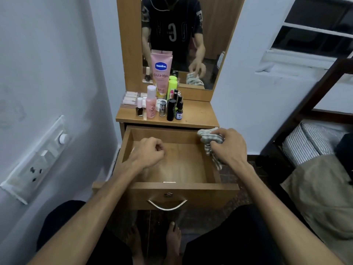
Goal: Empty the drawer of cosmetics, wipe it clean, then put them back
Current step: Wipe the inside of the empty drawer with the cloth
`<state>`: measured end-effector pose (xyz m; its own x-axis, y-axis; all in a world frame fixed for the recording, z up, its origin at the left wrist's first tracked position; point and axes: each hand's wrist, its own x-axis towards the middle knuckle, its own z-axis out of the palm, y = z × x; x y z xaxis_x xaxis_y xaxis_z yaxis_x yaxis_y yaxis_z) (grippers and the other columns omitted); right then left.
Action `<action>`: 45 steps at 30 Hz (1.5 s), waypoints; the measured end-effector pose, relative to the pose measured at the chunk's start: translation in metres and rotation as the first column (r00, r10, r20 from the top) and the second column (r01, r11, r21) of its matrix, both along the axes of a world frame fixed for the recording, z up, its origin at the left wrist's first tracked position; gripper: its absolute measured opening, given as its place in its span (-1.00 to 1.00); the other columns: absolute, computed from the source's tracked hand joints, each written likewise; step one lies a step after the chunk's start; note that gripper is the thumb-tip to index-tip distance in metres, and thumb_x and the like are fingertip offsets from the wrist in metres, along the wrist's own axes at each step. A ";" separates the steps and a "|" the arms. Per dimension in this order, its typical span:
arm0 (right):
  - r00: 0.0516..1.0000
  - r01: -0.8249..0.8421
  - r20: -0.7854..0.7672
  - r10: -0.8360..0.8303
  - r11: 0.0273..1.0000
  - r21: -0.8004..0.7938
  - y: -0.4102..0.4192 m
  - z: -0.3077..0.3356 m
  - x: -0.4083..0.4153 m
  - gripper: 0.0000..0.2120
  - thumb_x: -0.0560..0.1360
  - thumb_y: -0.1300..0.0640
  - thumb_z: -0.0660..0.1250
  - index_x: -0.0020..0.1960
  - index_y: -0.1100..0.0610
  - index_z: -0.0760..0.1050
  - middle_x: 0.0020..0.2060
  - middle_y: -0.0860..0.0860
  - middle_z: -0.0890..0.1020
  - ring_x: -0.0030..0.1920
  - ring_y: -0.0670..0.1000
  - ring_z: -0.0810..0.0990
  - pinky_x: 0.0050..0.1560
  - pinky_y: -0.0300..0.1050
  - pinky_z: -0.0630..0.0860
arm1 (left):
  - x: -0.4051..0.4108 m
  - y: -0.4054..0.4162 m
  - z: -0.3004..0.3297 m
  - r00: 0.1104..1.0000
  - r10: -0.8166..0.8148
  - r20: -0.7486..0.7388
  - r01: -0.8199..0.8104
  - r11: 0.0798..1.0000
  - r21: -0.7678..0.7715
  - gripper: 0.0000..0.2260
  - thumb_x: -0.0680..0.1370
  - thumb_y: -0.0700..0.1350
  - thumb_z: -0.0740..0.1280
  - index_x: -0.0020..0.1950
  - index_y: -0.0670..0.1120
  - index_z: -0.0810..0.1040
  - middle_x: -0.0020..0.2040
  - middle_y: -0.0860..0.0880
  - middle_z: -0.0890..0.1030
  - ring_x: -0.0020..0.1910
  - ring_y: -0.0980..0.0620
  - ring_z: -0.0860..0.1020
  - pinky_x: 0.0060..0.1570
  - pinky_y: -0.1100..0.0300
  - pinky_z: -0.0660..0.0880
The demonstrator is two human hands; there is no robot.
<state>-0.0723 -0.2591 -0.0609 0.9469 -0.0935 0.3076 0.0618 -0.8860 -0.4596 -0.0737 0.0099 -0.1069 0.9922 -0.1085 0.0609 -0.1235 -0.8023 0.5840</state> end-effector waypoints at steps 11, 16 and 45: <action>0.890 0.012 -0.411 0.198 0.890 0.456 -0.036 -0.052 0.062 -0.69 0.60 0.32 0.13 0.29 0.24 0.49 0.10 0.18 0.64 -0.06 0.01 0.59 -0.12 -0.18 0.53 | 0.002 0.005 -0.028 0.998 0.051 0.027 -0.051 0.999 -0.017 -0.85 0.54 -0.17 0.39 0.04 0.05 0.66 -0.06 0.17 0.55 -0.15 0.33 0.47 -0.21 0.46 0.30; 0.756 -0.008 -0.563 0.335 0.864 0.503 -0.063 -0.066 0.027 -0.73 0.56 0.33 0.25 0.22 0.15 0.52 0.06 0.14 0.70 -0.01 0.03 0.71 -0.08 -0.15 0.63 | 0.001 0.000 -0.026 0.998 0.058 0.001 -0.058 0.998 0.003 -0.84 0.53 -0.19 0.39 -0.01 0.07 0.67 -0.11 0.18 0.56 -0.18 0.34 0.47 -0.26 0.47 0.27; 0.876 -0.483 -0.008 0.483 0.876 -0.020 0.197 0.025 0.016 -0.62 0.41 0.20 0.33 0.19 0.01 0.67 -0.03 0.04 0.74 -0.02 0.12 0.66 0.04 0.01 0.62 | -0.039 0.083 0.009 0.697 0.717 -0.018 -0.587 0.555 -0.590 -0.82 0.47 -0.24 0.24 -0.16 -0.01 0.58 -0.14 0.00 0.65 -0.11 -0.04 0.60 -0.18 0.05 0.53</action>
